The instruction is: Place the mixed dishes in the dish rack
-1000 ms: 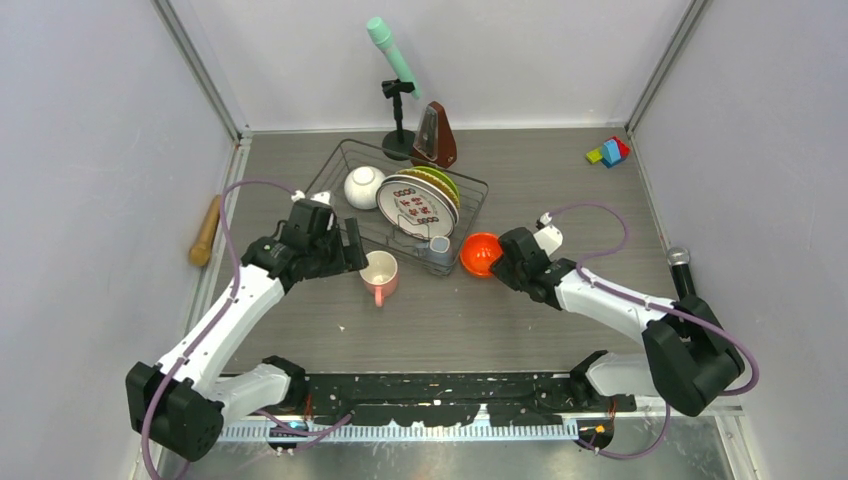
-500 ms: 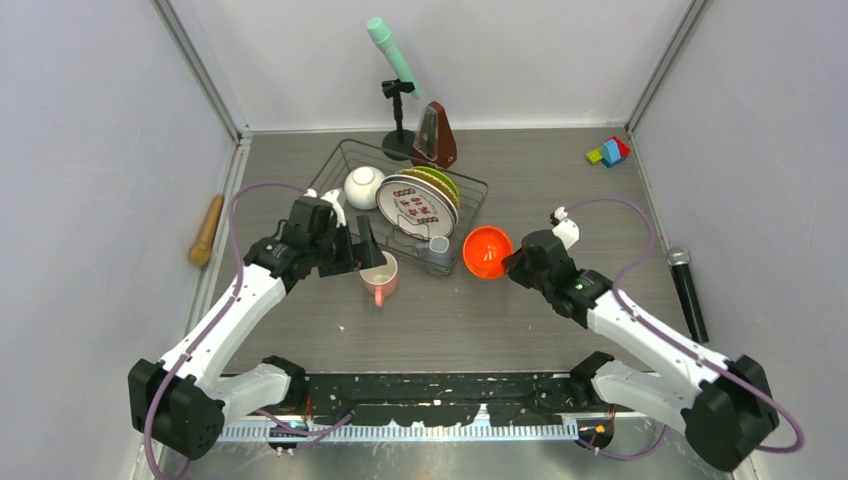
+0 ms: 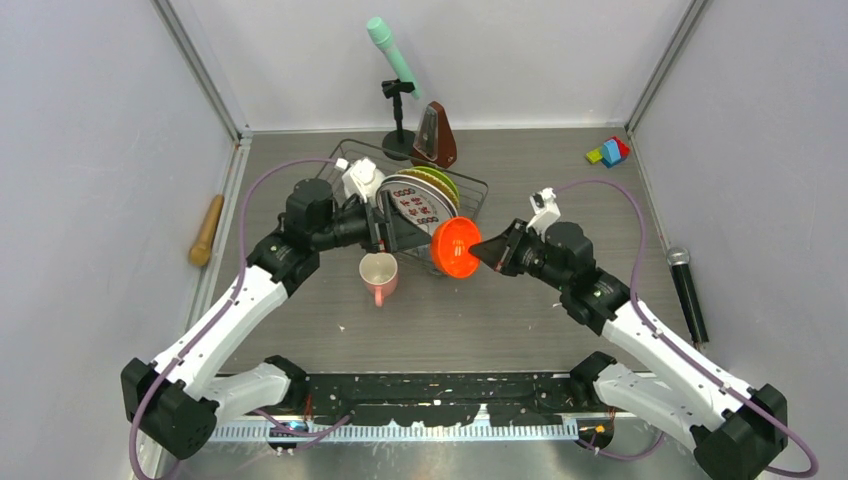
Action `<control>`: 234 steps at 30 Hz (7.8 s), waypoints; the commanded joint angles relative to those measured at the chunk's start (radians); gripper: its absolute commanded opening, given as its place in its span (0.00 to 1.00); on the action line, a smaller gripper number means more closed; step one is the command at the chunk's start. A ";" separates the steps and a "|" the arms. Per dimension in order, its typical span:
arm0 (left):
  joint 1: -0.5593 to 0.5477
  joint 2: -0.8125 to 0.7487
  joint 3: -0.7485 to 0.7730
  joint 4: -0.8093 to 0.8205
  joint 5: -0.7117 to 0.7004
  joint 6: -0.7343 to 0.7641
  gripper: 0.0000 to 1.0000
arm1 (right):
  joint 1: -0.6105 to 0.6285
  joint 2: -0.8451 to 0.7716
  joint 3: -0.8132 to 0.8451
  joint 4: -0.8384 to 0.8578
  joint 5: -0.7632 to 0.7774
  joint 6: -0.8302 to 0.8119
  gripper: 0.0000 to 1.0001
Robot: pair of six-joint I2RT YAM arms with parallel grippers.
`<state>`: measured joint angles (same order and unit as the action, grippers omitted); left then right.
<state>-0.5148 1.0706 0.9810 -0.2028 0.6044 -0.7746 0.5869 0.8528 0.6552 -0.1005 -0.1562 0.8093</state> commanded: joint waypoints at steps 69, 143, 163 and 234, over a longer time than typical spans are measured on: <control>0.000 0.453 0.662 -0.653 -1.273 0.724 0.00 | -0.006 -0.030 0.143 -0.076 0.037 -0.138 0.82; 0.065 0.790 0.641 -0.698 -1.165 1.107 0.99 | 0.005 0.251 0.307 -0.148 -0.087 -0.139 0.85; 0.064 0.811 0.752 -0.724 -1.096 1.048 0.99 | 0.220 0.627 0.589 -0.205 -0.018 -0.289 0.70; 0.118 0.328 0.009 -0.461 -0.446 0.247 0.44 | 0.139 0.305 0.354 -0.040 0.082 -0.252 0.84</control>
<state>-0.4175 1.3857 1.0149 -0.7486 0.1184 -0.5053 0.7288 1.2125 1.0416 -0.1810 -0.0593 0.5728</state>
